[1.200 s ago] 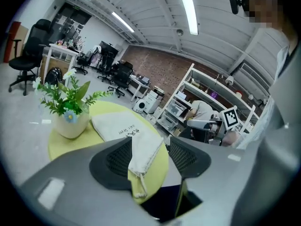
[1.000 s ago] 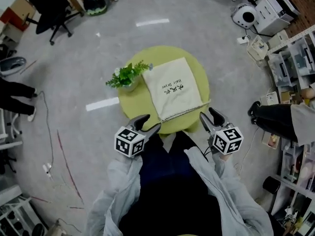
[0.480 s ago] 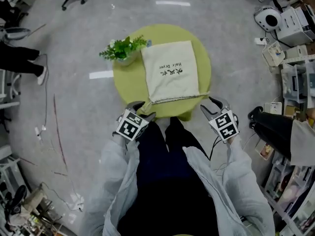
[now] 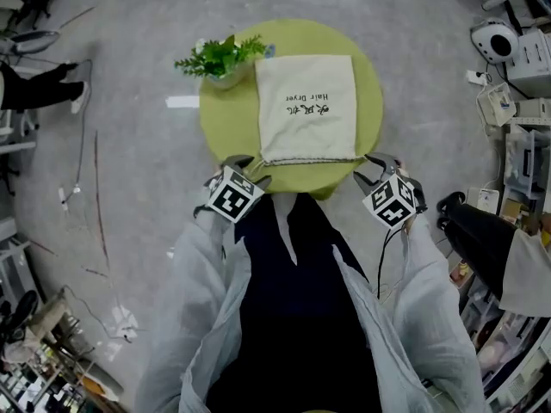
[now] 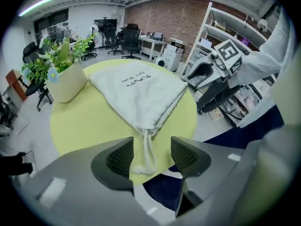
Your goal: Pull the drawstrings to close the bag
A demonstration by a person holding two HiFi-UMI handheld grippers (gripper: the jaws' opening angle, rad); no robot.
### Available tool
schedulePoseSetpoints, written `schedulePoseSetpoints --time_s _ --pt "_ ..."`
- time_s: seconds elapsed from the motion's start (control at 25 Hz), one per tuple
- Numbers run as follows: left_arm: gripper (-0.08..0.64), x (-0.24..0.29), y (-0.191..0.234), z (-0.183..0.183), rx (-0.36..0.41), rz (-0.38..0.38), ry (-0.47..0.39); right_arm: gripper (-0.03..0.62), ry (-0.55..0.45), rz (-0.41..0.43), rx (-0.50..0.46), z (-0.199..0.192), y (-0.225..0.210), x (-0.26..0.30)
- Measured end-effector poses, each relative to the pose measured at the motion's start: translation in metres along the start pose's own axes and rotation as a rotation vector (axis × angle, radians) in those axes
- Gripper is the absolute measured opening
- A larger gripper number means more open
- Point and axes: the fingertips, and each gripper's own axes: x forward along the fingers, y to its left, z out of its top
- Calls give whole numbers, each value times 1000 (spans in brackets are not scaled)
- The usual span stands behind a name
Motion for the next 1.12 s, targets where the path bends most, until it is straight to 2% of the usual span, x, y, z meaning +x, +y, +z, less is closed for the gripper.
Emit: schedulePoseSetpoints --time_s 0.32,0.4,0.52,0.64,0.76,0.84,0.92,0.96,1.12 --pt "219 13 4 4 73 -10 61 201 44 19 -105 0 -5 16" --pt "198 15 5 2 88 1 80 180 53 19 -115 -1 -6 20" --pt "135 16 13 0 92 38 86 158 60 32 -111 -1 -6 26" --pt "115 15 15 1 71 50 84 125 57 73 -66 -1 -4 28" --pt "104 16 12 0 90 70 98 78 46 99 -19 -2 0 27" --pt "49 18 7 -1 93 77 103 58 46 96 -13 -3 3 27" --pt "26 18 5 -4 96 90 110 39 60 90 -17 -4 4 28" --pt "25 17 5 -5 101 97 116 19 72 84 -23 -5 4 28" --pt "21 15 5 -8 121 112 138 11 111 32 -70 -10 -1 27"
